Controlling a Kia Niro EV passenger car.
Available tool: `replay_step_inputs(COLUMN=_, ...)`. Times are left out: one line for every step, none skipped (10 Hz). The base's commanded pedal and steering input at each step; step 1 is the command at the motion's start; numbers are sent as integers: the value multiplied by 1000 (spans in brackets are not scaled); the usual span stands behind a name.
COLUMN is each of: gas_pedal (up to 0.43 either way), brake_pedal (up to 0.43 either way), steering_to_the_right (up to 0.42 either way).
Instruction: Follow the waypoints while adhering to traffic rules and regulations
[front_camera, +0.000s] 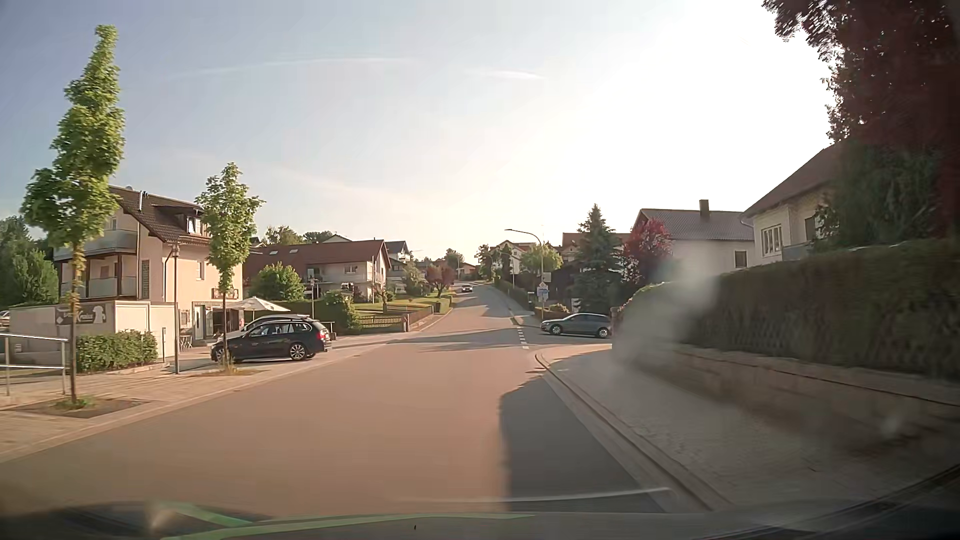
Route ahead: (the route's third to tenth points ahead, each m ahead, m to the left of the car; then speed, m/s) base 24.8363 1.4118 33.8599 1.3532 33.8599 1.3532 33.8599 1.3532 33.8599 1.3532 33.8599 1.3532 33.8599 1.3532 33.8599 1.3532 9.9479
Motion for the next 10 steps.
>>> replay_step_inputs(gas_pedal=0, brake_pedal=43, steering_to_the_right=18)
replay_step_inputs(gas_pedal=0, brake_pedal=55, steering_to_the_right=18)
replay_step_inputs(gas_pedal=0, brake_pedal=67, steering_to_the_right=15)
replay_step_inputs(gas_pedal=0, brake_pedal=79, steering_to_the_right=12)
replay_step_inputs(gas_pedal=0, brake_pedal=98, steering_to_the_right=10)
replay_step_inputs(gas_pedal=0, brake_pedal=110, steering_to_the_right=10)
replay_step_inputs(gas_pedal=0, brake_pedal=116, steering_to_the_right=10)
replay_step_inputs(gas_pedal=0, brake_pedal=128, steering_to_the_right=11)
replay_step_inputs(gas_pedal=0, brake_pedal=140, steering_to_the_right=10)
replay_step_inputs(gas_pedal=0, brake_pedal=152, steering_to_the_right=10)
